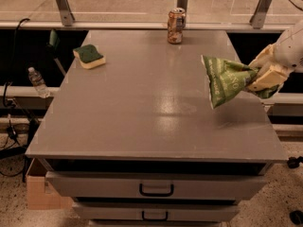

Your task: Move green jalapeno chip bag near orange can

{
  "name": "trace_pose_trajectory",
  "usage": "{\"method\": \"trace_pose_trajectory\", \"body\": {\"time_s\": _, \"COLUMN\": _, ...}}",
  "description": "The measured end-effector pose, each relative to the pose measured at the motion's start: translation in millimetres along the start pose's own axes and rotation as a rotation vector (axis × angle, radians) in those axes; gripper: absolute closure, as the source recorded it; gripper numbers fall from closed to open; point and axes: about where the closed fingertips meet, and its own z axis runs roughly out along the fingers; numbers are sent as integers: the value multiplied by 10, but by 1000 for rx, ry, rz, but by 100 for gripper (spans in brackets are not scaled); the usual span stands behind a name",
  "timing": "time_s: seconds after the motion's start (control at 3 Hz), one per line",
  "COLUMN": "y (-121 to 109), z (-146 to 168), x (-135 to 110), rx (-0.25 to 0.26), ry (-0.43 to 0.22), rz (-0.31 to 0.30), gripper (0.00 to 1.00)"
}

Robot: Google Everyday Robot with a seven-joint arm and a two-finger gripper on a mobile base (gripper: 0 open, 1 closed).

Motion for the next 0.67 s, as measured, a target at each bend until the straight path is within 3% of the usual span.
{"method": "trace_pose_trajectory", "body": {"time_s": 0.33, "y": -197, "z": 49, "x": 10, "rx": 28, "ry": -7, "rz": 10, "gripper": 100}}
{"method": "trace_pose_trajectory", "body": {"time_s": 0.67, "y": -575, "z": 128, "x": 50, "rx": 92, "ry": -18, "rz": 33, "gripper": 100}}
